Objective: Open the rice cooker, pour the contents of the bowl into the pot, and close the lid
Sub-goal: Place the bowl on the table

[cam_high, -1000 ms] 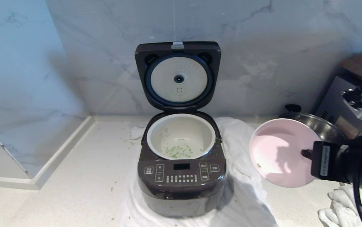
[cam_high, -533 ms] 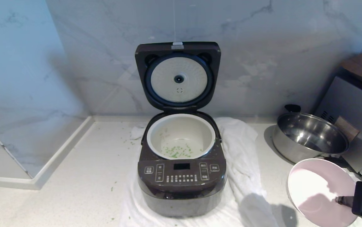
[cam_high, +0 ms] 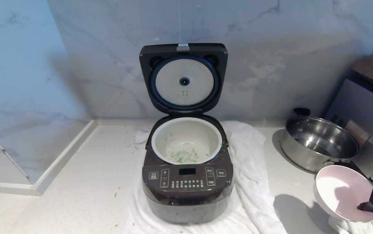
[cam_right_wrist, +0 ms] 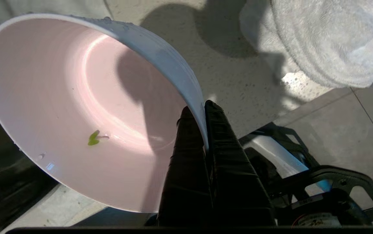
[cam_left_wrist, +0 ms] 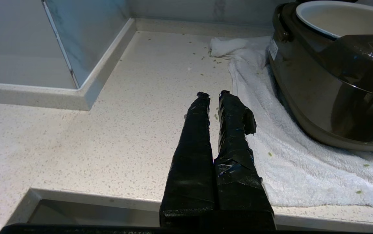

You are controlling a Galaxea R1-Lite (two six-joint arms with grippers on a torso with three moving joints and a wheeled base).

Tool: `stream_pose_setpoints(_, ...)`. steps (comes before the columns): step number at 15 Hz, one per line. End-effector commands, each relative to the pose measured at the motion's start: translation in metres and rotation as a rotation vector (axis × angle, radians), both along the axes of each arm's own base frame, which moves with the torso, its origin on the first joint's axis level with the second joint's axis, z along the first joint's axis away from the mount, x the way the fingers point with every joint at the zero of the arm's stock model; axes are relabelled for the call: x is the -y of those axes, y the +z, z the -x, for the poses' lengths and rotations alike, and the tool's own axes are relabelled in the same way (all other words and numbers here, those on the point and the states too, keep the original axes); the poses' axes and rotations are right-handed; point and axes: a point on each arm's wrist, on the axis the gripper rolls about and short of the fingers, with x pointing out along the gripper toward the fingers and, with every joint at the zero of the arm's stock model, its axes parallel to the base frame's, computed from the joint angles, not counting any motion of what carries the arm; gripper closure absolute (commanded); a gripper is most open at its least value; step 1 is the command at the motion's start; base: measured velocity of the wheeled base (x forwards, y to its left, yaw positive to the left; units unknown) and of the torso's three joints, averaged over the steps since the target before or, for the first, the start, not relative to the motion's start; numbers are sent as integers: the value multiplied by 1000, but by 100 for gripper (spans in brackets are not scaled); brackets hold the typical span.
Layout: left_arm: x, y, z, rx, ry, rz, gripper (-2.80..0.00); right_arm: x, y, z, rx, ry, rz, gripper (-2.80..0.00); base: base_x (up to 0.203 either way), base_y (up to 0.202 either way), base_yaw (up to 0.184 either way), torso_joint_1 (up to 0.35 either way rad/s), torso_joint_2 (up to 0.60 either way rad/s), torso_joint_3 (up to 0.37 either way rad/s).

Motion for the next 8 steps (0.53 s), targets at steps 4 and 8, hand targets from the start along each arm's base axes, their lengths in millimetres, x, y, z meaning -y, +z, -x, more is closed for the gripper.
stream_pose_setpoints(4, 0, 0, 0, -2, 0, 0, 0, 38, -78, -39, -187, 8, -100, 0, 0, 0, 0, 0, 0, 0)
stream_pose_setpoints(8, 0, 0, 0, -2, 0, 0, 0, 39, -114, -40, -224, 40, -100, 0, 0, 0, 0, 0, 0, 0)
